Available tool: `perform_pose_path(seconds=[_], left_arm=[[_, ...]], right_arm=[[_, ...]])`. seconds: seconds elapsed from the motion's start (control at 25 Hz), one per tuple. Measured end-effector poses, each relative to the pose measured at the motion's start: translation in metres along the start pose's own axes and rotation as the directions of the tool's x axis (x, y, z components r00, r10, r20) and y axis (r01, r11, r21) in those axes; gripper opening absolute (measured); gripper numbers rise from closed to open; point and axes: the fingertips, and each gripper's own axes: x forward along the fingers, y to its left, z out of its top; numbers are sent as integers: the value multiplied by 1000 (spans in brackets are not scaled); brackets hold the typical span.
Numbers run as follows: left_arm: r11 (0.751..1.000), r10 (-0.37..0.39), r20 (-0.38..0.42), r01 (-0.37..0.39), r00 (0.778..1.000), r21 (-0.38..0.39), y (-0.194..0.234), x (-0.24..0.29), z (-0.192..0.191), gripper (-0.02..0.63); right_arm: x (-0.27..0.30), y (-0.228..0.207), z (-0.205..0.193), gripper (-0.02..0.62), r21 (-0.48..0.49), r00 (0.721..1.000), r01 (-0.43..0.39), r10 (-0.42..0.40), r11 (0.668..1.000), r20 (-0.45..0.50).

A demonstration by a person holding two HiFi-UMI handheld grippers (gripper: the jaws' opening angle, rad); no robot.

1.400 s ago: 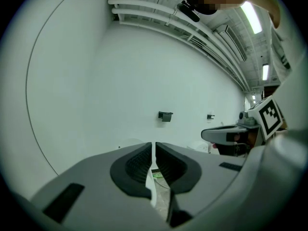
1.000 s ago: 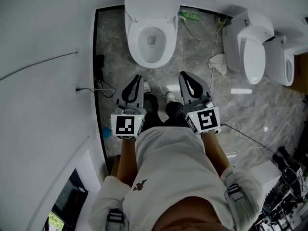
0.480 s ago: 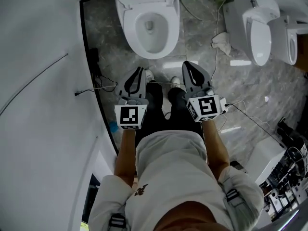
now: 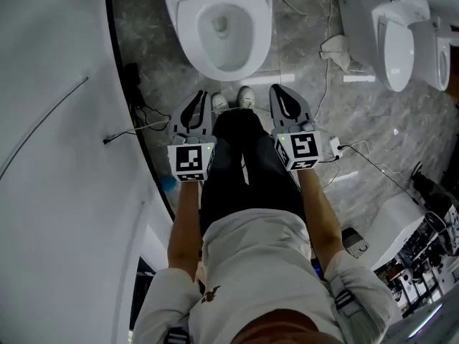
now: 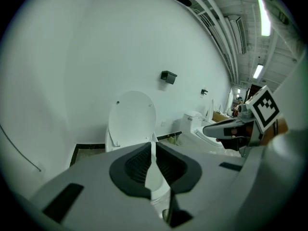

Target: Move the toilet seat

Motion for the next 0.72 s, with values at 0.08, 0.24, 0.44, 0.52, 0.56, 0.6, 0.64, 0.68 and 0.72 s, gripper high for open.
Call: perform_pose_path(seconds=[0.08, 0.24, 0.44, 0.52, 0.56, 0.6, 0.64, 0.68, 0.72], left_arm=[[1000, -4, -15, 4, 1000, -7, 2, 10, -15, 43], [1000, -1, -31, 0, 1000, -20, 5, 29, -42, 42], [999, 12, -57, -15, 998, -52, 12, 50, -76, 43], [998, 17, -64, -21, 998, -59, 17, 58, -90, 43], [998, 18, -68, -22, 998, -60, 18, 62, -96, 43], [998, 17, -73, -21, 997, -61, 19, 65, -103, 43], [998, 14, -79, -19, 997, -63, 19, 69, -109, 43], [998, 11, -87, -17, 996, -64, 20, 73, -116, 43], [998, 9, -95, -15, 995, -64, 22, 77, -122, 43]], right_arm=[[11, -4, -16, 23, 11, 1000, 9, -8, 1000, -17], [32, -13, -49, 23, 34, 999, 25, -24, 999, -39], [58, -20, -85, 23, 64, 997, 36, -32, 997, -70], [67, -23, -96, 23, 71, 996, 40, -34, 997, -77], [71, -24, -102, 23, 74, 996, 41, -35, 996, -81], [75, -25, -108, 23, 74, 996, 40, -34, 996, -86], [78, -26, -114, 23, 73, 995, 39, -32, 997, -92], [82, -27, -120, 25, 72, 995, 38, -30, 997, -99], [86, -29, -126, 25, 72, 994, 37, -29, 997, -107]])
